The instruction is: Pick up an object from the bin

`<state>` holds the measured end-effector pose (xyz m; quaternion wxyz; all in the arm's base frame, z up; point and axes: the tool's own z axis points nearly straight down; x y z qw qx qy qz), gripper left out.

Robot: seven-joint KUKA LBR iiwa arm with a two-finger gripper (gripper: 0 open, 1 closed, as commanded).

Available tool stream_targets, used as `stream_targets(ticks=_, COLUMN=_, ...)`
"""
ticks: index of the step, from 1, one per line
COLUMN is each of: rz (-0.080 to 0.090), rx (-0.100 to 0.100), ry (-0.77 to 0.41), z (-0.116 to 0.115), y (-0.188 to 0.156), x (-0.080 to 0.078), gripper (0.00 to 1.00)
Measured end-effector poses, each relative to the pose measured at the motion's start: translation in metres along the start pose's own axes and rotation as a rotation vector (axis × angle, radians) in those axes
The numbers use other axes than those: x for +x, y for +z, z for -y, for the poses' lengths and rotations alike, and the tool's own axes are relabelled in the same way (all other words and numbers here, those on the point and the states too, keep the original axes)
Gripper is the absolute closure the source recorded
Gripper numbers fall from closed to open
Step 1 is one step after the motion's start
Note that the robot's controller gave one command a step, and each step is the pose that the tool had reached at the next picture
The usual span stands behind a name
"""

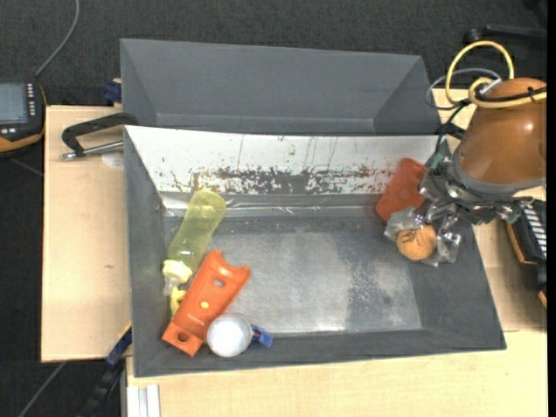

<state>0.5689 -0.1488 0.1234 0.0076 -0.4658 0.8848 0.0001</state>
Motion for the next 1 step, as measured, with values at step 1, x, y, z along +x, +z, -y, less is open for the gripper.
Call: stream_targets(ticks=1, rz=0.007, rx=0.017, ry=0.0, z=0.0085, y=-0.0126, x=-0.01, gripper=1.0)
